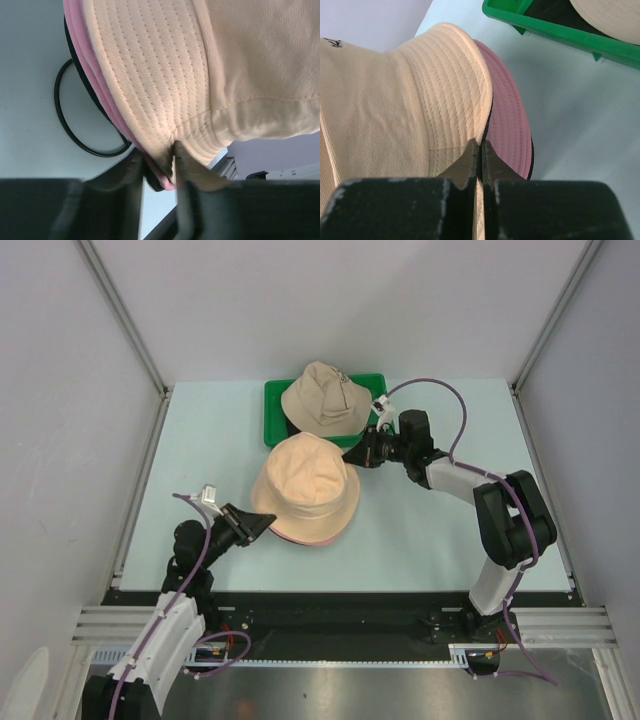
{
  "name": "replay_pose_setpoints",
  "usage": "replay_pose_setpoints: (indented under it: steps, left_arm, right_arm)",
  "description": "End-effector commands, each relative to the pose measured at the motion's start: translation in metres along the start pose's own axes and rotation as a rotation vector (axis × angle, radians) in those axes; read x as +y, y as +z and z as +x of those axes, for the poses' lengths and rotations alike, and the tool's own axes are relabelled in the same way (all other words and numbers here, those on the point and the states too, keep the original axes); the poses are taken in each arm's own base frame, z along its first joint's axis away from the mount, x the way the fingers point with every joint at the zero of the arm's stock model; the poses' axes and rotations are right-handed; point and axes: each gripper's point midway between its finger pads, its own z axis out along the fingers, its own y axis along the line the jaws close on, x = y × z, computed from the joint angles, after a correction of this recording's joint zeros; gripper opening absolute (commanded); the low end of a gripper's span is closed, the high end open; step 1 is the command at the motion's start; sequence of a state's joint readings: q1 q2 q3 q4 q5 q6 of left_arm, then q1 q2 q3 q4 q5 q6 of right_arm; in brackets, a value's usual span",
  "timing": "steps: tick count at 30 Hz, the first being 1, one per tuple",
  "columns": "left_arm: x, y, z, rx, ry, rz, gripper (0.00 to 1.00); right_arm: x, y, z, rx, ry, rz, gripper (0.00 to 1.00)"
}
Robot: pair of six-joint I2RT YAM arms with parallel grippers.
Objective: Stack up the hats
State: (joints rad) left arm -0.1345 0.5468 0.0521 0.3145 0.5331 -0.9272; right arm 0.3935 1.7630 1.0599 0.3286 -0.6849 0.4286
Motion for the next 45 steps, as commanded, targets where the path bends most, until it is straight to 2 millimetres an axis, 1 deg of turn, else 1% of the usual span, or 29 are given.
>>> replay_pose_setpoints:
  steps: [1,2,3,4,5,6,8,9,10,12,13,16,17,19,22,23,24,25,26,27,29,30,31,34,39,41,45]
  left_arm:
    - [0.067,-0.012,0.05,0.044,-0.08,-0.136,0.19]
    - [0.069,-0.013,0.05,0.043,-0.081,-0.145,0.17]
    - [0.074,-0.013,0.049,0.034,-0.081,-0.167,0.11]
    - [0.076,-0.013,0.049,0.031,-0.081,-0.178,0.07]
    - [0.079,-0.012,0.047,0.023,-0.079,-0.195,0.03]
    - [0.088,-0.013,0.045,0.011,-0.08,-0.245,0.0]
    - [0.103,-0.017,0.05,0.026,-0.093,-0.328,0.0]
    - [0.105,-0.017,0.049,0.026,-0.093,-0.339,0.0]
    - [0.111,-0.019,0.056,0.052,-0.115,-0.368,0.0]
    - [0.114,-0.018,0.057,0.065,-0.132,-0.393,0.0]
    - [0.12,-0.021,0.064,0.095,-0.154,-0.427,0.0]
    - [0.12,-0.017,0.065,0.119,-0.16,-0.428,0.0]
    - [0.122,-0.017,0.068,0.135,-0.166,-0.438,0.0]
    - [0.12,-0.015,0.066,0.142,-0.162,-0.429,0.0]
    - [0.117,-0.011,0.06,0.135,-0.131,-0.429,0.0]
    - [0.114,-0.009,0.057,0.134,-0.114,-0.433,0.0]
    - [0.114,-0.009,0.054,0.128,-0.1,-0.446,0.0]
    - [0.118,-0.012,0.056,0.133,-0.082,-0.467,0.0]
    - [0.114,-0.009,0.041,0.1,-0.057,-0.487,0.0]
    - [0.115,-0.01,0.038,0.091,-0.048,-0.5,0.0]
    - [0.115,-0.013,0.034,0.079,-0.028,-0.517,0.0]
    - [0.112,-0.013,0.03,0.064,-0.018,-0.507,0.0]
    - [0.113,-0.015,0.031,0.066,-0.02,-0.513,0.0]
    - [0.114,-0.017,0.031,0.057,-0.018,-0.518,0.0]
    - [0.118,-0.018,0.038,0.077,-0.035,-0.524,0.0]
    - [0.118,-0.017,0.038,0.079,-0.033,-0.523,0.0]
    - [0.115,-0.017,0.036,0.075,-0.027,-0.516,0.0]
  right_arm:
    - [-0.014,0.001,0.02,0.033,0.012,0.058,0.0]
    - [-0.014,0.001,0.021,0.035,0.013,0.063,0.0]
    - [-0.015,0.0,0.022,0.034,0.016,0.078,0.0]
    - [-0.017,-0.001,0.024,0.037,0.02,0.092,0.0]
    - [-0.021,-0.003,0.029,0.047,0.031,0.11,0.0]
    - [-0.027,-0.004,0.03,0.043,0.039,0.145,0.0]
    - [-0.036,-0.006,0.041,0.068,0.067,0.193,0.0]
    - [-0.042,-0.007,0.043,0.071,0.074,0.22,0.0]
    - [-0.045,-0.008,0.048,0.083,0.083,0.234,0.0]
    - [-0.05,-0.009,0.058,0.102,0.096,0.254,0.0]
    - [-0.054,-0.009,0.064,0.115,0.105,0.267,0.0]
    - [-0.061,-0.011,0.075,0.133,0.113,0.3,0.0]
    - [-0.063,-0.012,0.076,0.134,0.117,0.311,0.0]
    - [-0.065,-0.014,0.078,0.142,0.114,0.324,0.0]
    - [-0.061,-0.016,0.072,0.135,0.096,0.333,0.0]
    - [-0.065,-0.02,0.071,0.137,0.096,0.37,0.0]
    - [-0.066,-0.02,0.066,0.134,0.083,0.384,0.0]
    - [-0.069,-0.021,0.068,0.146,0.083,0.402,0.0]
    - [-0.076,-0.022,0.074,0.164,0.095,0.433,0.0]
    - [-0.078,-0.022,0.076,0.171,0.099,0.439,0.0]
    - [-0.084,-0.022,0.088,0.193,0.121,0.458,0.0]
    - [-0.086,-0.022,0.092,0.201,0.127,0.467,0.0]
    - [-0.088,-0.023,0.099,0.211,0.135,0.477,0.0]
    - [-0.093,-0.024,0.108,0.222,0.135,0.511,0.0]
    - [-0.097,-0.018,0.129,0.268,0.128,0.544,0.0]
    - [-0.1,-0.019,0.134,0.276,0.128,0.567,0.0]
    - [-0.1,-0.021,0.146,0.292,0.125,0.589,0.0]
